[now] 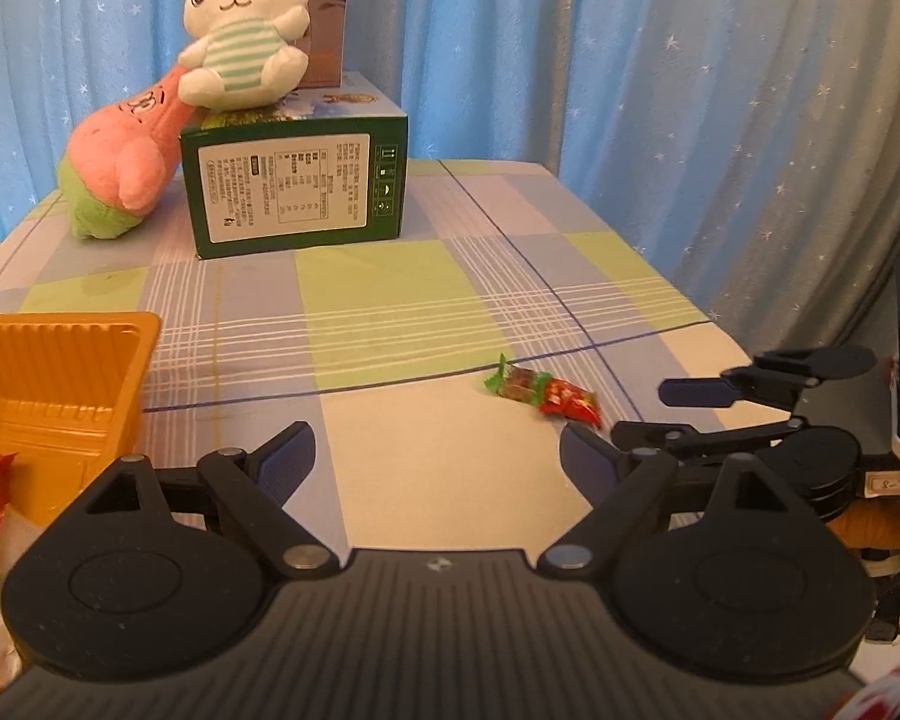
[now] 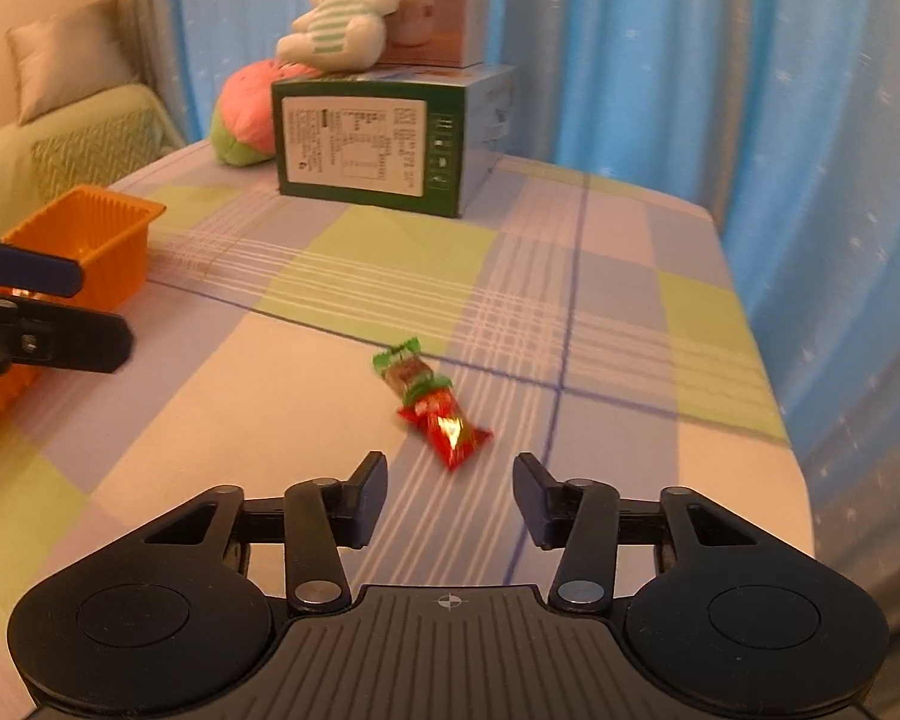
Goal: Organize snacks
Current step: 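Grasp the red candy with the right tool while the left tool grasps the green candy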
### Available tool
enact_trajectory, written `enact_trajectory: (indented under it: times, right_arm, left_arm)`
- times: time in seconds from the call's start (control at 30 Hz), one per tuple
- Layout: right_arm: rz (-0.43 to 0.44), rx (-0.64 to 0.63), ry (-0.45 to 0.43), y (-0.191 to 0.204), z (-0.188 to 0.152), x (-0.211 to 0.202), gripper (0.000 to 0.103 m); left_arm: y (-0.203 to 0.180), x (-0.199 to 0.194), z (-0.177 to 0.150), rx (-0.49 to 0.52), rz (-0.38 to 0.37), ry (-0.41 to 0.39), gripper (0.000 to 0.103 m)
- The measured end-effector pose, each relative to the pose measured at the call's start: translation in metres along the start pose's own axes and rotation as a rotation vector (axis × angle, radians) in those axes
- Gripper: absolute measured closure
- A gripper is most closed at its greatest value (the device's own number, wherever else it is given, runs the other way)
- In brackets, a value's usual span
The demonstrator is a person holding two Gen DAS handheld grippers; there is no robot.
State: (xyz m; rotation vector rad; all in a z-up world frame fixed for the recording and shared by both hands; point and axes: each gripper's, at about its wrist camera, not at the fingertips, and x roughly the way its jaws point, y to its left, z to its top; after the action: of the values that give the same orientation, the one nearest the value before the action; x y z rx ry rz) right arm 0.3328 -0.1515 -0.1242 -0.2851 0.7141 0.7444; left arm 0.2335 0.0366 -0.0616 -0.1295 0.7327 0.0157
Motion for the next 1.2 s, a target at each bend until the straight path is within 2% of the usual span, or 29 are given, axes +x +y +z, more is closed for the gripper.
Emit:
enact_trajectory:
  times: [0.2, 0.4, 0.6, 0.77, 0.97, 1.1, 1.2]
  right_arm:
    - [0.013, -0.079, 0.019, -0.007, 0.008, 0.038, 0.063]
    - [0.038, -0.117, 0.040, -0.009, 0.009, 0.055, 0.072]
    - [0.049, 0.030, 0.038, -0.018, 0.006, 0.048, 0.074]
    - [-0.017, 0.213, 0.006, -0.027, 0.000, 0.025, 0.074]
    - [-0.100, 0.295, 0.012, -0.038, -0.011, 0.018, 0.074]
    - [-0.154, 0.355, -0.002, -0.049, -0.019, 0.011, 0.074]
    - [-0.164, 0.371, -0.006, -0.052, -0.024, 0.009, 0.074]
  left_arm:
    - [0.006, 0.025, -0.002, -0.018, 0.000, 0.017, 0.016]
    - [0.011, 0.043, -0.001, -0.030, 0.000, 0.036, 0.016]
    - [0.007, 0.054, 0.002, -0.034, -0.018, 0.040, 0.016]
    - [-0.004, 0.067, 0.006, -0.029, -0.042, 0.041, 0.016]
    - [-0.016, 0.080, 0.009, -0.016, -0.058, 0.031, 0.017]
    - [-0.021, 0.097, 0.012, -0.022, -0.074, 0.031, 0.030]
    - [-0.026, 0.109, 0.013, -0.034, -0.099, 0.027, 0.038]
